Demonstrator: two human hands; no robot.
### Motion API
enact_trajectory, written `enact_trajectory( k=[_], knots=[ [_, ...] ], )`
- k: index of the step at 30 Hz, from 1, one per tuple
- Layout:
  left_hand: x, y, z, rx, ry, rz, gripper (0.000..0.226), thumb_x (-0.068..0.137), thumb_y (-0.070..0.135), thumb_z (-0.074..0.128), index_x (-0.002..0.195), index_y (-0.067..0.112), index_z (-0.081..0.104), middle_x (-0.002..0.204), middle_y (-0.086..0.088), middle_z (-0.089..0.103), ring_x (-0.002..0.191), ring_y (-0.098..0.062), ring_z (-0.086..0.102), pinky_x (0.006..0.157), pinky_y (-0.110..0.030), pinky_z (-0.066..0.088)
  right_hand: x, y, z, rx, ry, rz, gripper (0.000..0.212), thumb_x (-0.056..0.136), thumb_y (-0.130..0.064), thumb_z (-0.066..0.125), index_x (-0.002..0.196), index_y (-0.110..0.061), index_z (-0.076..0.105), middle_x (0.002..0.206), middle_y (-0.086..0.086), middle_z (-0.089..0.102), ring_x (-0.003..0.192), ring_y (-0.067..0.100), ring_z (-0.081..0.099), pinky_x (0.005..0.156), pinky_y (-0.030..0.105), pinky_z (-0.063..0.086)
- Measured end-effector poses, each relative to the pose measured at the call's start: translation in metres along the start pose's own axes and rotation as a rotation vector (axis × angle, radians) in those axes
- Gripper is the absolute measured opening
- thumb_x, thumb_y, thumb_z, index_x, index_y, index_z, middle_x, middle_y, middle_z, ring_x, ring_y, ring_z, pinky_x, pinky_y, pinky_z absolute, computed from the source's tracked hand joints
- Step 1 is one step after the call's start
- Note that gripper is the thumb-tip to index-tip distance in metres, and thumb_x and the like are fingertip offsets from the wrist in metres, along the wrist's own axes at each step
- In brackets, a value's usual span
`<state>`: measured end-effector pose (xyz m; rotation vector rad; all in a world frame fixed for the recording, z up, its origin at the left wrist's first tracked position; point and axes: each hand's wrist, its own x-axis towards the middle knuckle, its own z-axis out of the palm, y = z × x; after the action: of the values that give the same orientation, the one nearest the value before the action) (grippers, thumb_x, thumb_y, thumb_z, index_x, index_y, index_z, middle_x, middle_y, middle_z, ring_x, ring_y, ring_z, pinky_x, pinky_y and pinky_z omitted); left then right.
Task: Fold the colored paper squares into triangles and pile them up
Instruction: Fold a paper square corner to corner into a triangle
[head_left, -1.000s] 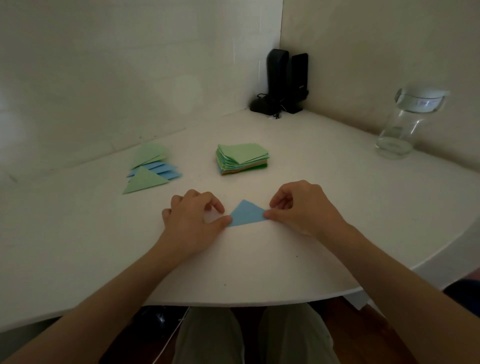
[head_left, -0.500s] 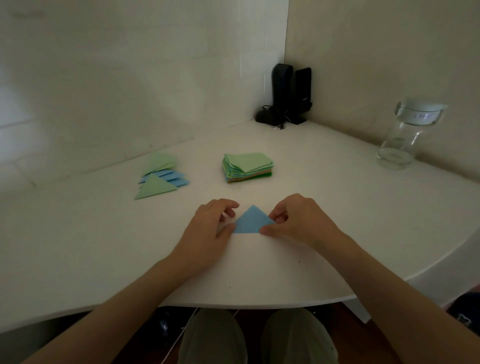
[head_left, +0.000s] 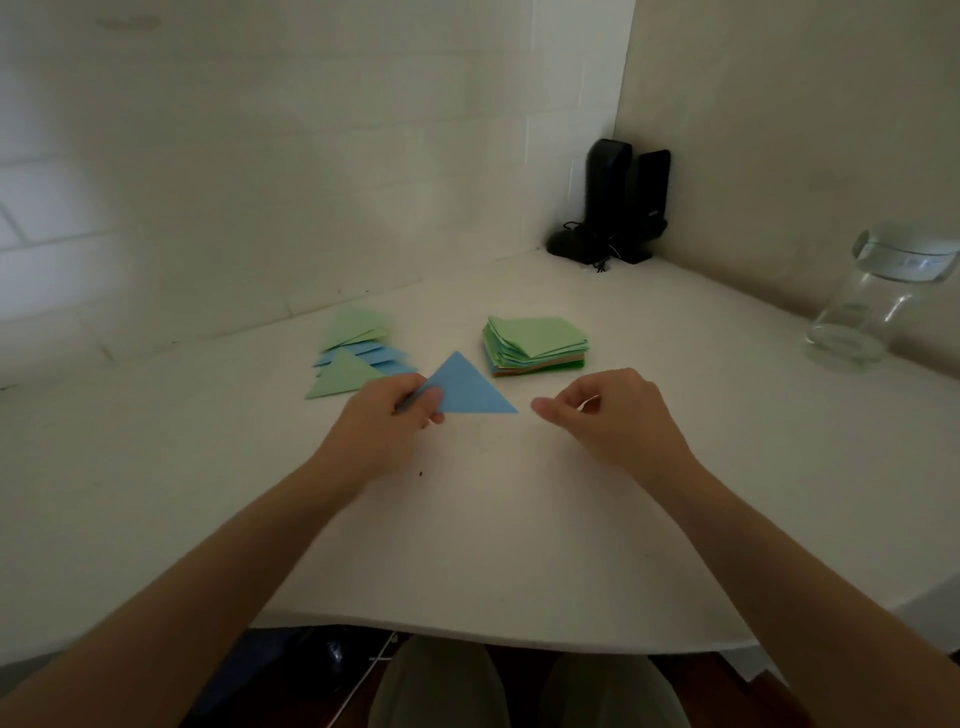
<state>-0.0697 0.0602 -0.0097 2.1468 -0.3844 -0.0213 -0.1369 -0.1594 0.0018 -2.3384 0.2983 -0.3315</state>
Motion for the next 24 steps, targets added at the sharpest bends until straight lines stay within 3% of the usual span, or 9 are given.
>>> enact_trajectory(
  k=[3, 7, 11, 17, 24],
  knots=[
    [0.023, -0.022, -0.037, 0.043, 0.149, -0.025, 0.032, 0.093, 0.022, 0.056, 0.071, -0.001, 0.054, 0.063, -0.003, 0.041, 0.06, -0.016, 0.035, 0.056, -0.029, 0.024, 0.018, 0.001, 0.005, -0.024, 0.088, -0.032, 0.024, 0.079, -0.045, 0.07, 0.076, -0.021, 0.069, 0.07, -0.011, 0.062, 0.063, 0.003, 0.056, 0.057, 0.018, 0.041],
    [0.049, -0.05, -0.073, -0.026, 0.292, -0.122, 0.011, 0.086, 0.027, 0.067, 0.089, 0.017, 0.063, 0.075, -0.002, 0.06, 0.062, -0.014, 0.049, 0.055, -0.023, 0.035, 0.046, 0.004, 0.016, -0.075, 0.198, -0.168, 0.013, 0.081, -0.03, 0.071, 0.089, -0.019, 0.07, 0.091, -0.002, 0.065, 0.077, 0.01, 0.06, 0.067, 0.015, 0.042],
    [0.055, -0.071, -0.076, 0.049, 0.263, -0.177, 0.015, 0.084, 0.032, 0.069, 0.091, 0.02, 0.063, 0.082, -0.002, 0.064, 0.071, -0.018, 0.057, 0.058, -0.027, 0.04, 0.065, 0.005, 0.029, -0.172, 0.188, -0.187, 0.028, 0.082, -0.033, 0.069, 0.107, -0.02, 0.07, 0.106, 0.001, 0.058, 0.094, 0.016, 0.058, 0.083, 0.03, 0.049],
    [0.057, -0.077, -0.073, 0.176, 0.349, -0.163, 0.02, 0.083, 0.035, 0.068, 0.094, 0.02, 0.062, 0.09, 0.001, 0.064, 0.083, -0.017, 0.057, 0.069, -0.028, 0.038, 0.075, -0.003, 0.047, -0.225, 0.242, -0.234, 0.029, 0.086, -0.035, 0.063, 0.111, -0.02, 0.069, 0.109, 0.003, 0.054, 0.097, 0.017, 0.053, 0.079, 0.028, 0.044],
    [0.062, -0.075, -0.077, 0.334, 0.434, -0.156, 0.036, 0.082, 0.038, 0.068, 0.11, 0.018, 0.057, 0.108, -0.008, 0.057, 0.108, -0.03, 0.045, 0.08, -0.033, 0.033, 0.076, -0.007, 0.048, -0.339, 0.333, -0.23, 0.018, 0.088, -0.029, 0.062, 0.093, -0.016, 0.073, 0.103, 0.001, 0.058, 0.092, 0.019, 0.051, 0.068, 0.029, 0.038]
  ],
)
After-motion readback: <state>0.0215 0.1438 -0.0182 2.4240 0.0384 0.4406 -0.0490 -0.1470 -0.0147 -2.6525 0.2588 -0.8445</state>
